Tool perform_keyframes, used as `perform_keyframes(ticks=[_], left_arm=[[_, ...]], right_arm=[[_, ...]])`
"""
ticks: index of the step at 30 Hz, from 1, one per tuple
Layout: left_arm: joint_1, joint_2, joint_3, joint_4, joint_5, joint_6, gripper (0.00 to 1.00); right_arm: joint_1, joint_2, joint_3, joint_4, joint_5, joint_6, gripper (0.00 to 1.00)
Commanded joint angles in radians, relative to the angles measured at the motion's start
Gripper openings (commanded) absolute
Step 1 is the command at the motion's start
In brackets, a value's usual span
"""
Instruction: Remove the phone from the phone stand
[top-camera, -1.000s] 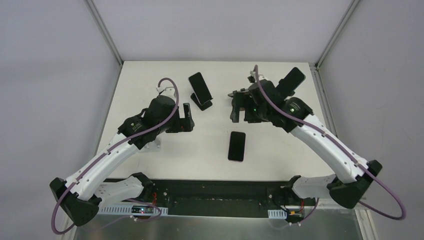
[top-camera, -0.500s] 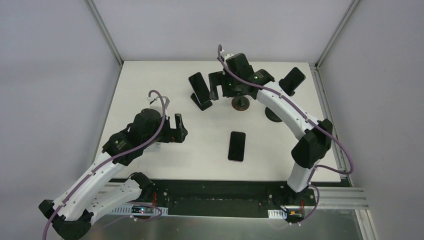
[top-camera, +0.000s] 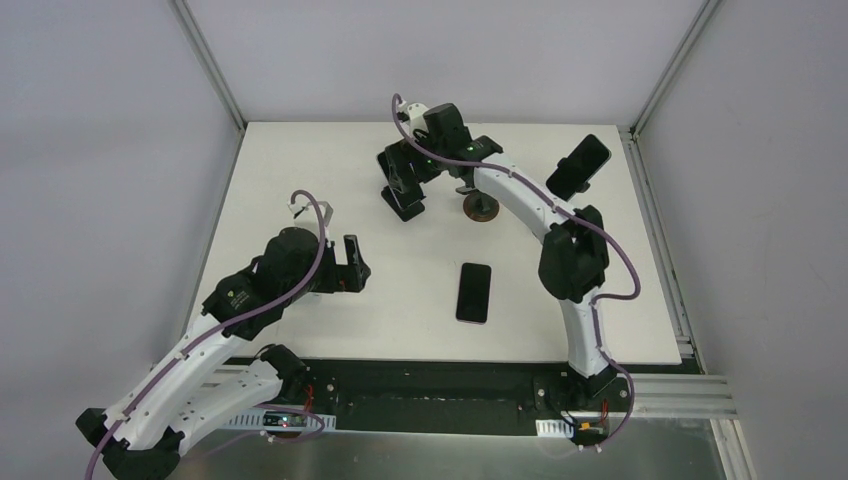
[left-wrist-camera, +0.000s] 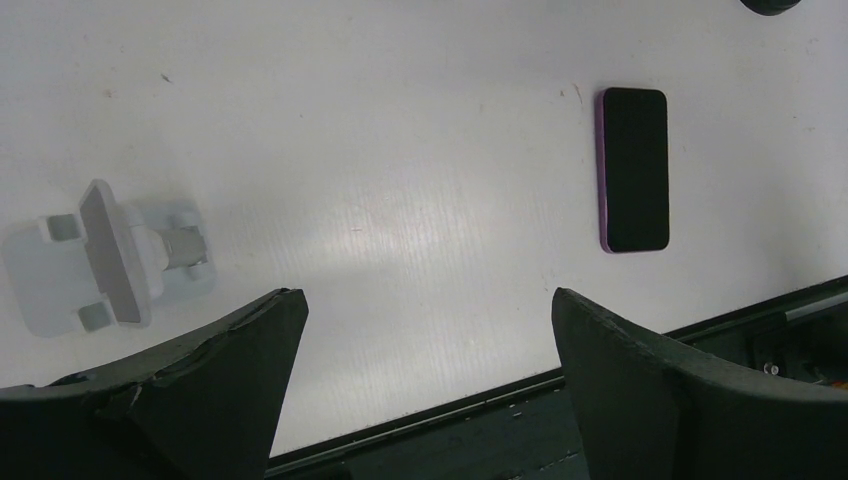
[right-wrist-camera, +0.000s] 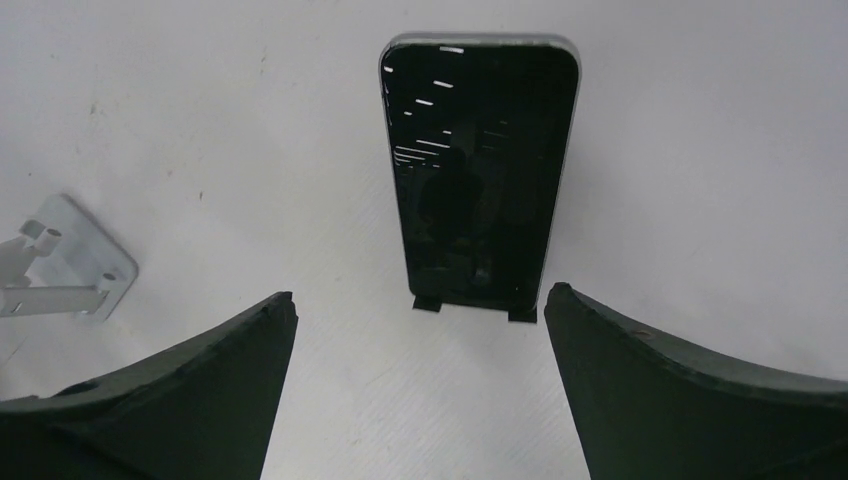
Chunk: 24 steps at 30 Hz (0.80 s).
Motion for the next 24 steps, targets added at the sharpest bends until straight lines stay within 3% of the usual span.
perform_keyframes(ticks=[1,24], left_arm=[[0.005,0.018,0.023,0.005,-0.016,-0.008,0.99],[0.007,0.047,0.033,0.006,-0.024,0.022,0.99]], right_arm=[[-0.002,0.072,0.113,0.104,-0.009,-0.079,0.99],[-0.003,0.227,0.175,0.197,0.003,-0.103,0.99]])
